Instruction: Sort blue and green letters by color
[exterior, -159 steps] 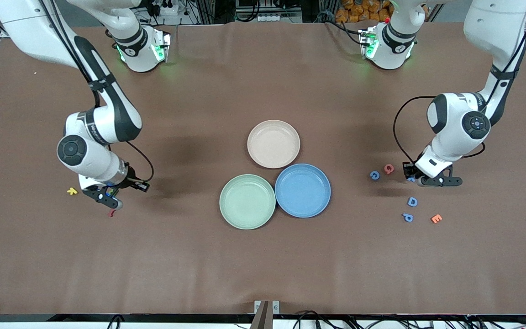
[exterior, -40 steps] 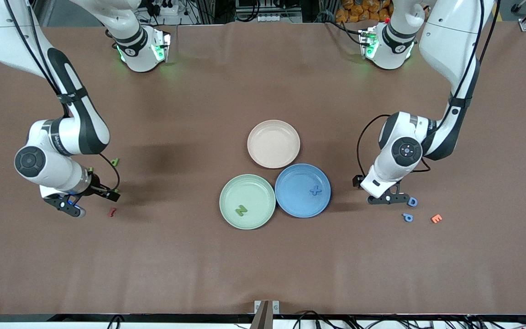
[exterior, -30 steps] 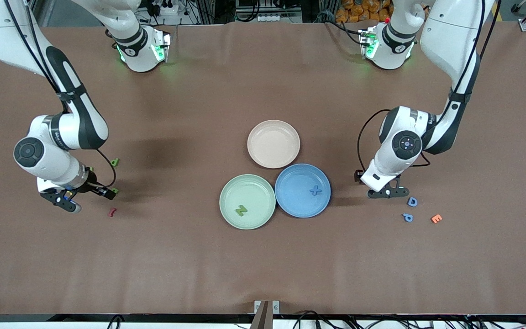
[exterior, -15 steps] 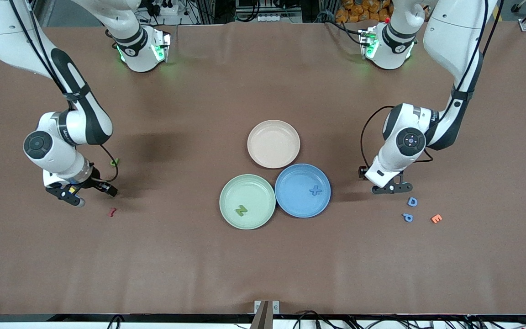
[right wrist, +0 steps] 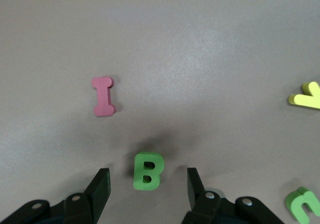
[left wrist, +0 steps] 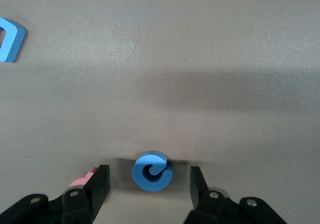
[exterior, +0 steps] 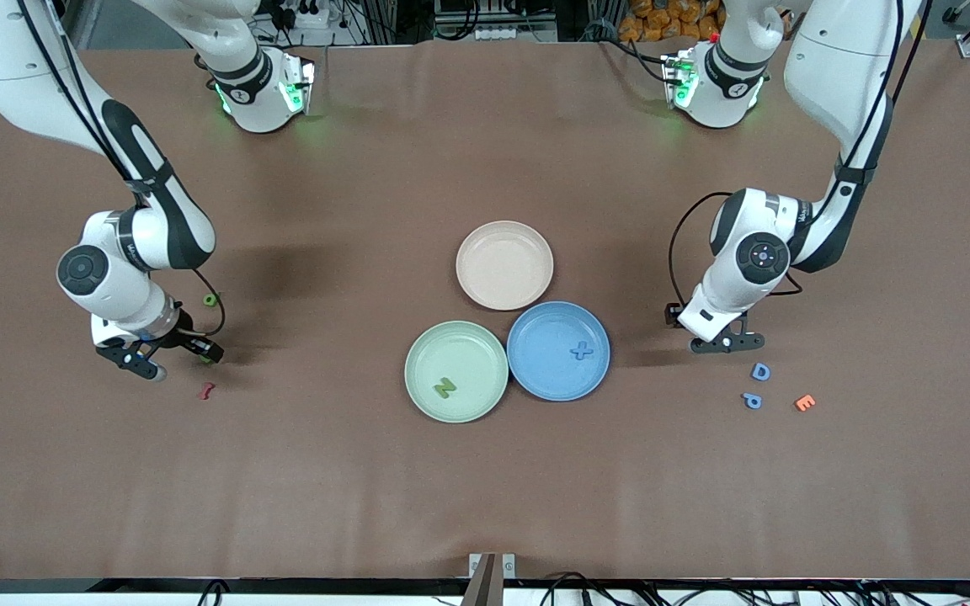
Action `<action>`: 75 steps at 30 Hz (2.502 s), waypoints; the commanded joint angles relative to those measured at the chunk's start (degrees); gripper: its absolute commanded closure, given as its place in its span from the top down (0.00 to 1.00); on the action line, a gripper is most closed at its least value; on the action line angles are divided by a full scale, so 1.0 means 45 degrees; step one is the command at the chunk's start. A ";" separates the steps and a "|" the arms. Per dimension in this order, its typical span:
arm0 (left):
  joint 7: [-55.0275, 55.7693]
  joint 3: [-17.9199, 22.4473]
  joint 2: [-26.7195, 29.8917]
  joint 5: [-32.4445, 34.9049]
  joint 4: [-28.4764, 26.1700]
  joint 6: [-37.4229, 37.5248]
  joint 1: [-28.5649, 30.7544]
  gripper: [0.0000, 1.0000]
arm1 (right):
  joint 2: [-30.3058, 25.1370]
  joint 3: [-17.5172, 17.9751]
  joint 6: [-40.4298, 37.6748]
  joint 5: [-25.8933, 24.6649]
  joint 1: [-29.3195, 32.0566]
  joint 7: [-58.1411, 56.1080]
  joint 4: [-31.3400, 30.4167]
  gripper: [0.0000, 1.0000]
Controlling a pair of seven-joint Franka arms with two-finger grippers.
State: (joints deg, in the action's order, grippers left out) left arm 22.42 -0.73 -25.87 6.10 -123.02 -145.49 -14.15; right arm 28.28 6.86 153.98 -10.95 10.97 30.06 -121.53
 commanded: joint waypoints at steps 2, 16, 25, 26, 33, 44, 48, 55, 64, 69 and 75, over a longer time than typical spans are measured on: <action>-0.0080 -0.0112 0.0398 0.0343 -0.0475 -0.0345 0.0155 0.73 | 0.0434 0.0058 0.0411 -0.0282 0.0102 0.0000 0.0131 0.66; -0.0080 -0.0132 0.0360 0.0323 -0.0553 -0.0482 0.0136 0.73 | 0.0591 -0.0157 0.0391 -0.0536 0.0062 0.0000 0.0307 0.35; -0.0061 -0.0151 0.0398 0.0323 -0.0806 -0.0755 0.0175 0.73 | 0.0474 -0.0196 0.0255 -0.0614 0.0023 -0.0019 0.0307 0.00; -0.0061 -0.0132 0.0398 0.0304 -0.0865 -0.0833 0.0175 0.73 | 0.0435 -0.0196 0.0235 -0.0614 -0.0015 -0.0019 0.0307 0.00; -0.0061 -0.0151 0.0437 0.0284 -0.1100 -0.1068 0.0194 0.73 | 0.0083 -0.0157 -0.0115 -0.0517 -0.0308 0.0059 0.0501 0.00; -0.0041 -0.0151 0.0418 0.0245 -0.1119 -0.1068 0.0194 0.73 | 0.0122 0.0155 -0.1620 -0.0380 -0.1050 0.1521 0.1732 0.00; -0.0041 -0.0151 0.0418 0.0245 -0.1100 -0.1068 0.0214 0.73 | 0.0258 0.0371 -0.1952 -0.0166 -0.1576 0.2673 0.2181 0.00; -0.0061 -0.0151 0.0399 0.0265 -0.1081 -0.1087 0.0292 0.73 | 0.0454 0.0644 -0.2791 0.1258 -0.2319 0.3671 0.3157 0.00; -0.0061 -0.0151 0.0340 0.0284 -0.1022 -0.1127 0.0370 0.72 | 0.0746 0.0781 -0.3495 0.2686 -0.3647 0.5368 0.4505 0.00; -0.0041 -0.0151 0.0301 0.0245 -0.1002 -0.1205 0.0370 0.72 | 0.1331 0.0898 -0.3554 0.2686 -0.4389 0.6989 0.5403 0.00; -0.0041 -0.0171 0.0281 0.0187 -0.1002 -0.1283 0.0351 0.72 | 0.2112 0.1229 -0.3535 0.2667 -0.4976 0.9002 0.6652 0.00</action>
State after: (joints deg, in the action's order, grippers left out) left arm 22.42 -0.91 -25.54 6.11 -126.26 -150.02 -13.33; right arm 33.21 11.21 138.90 -0.02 -9.84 64.44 -98.36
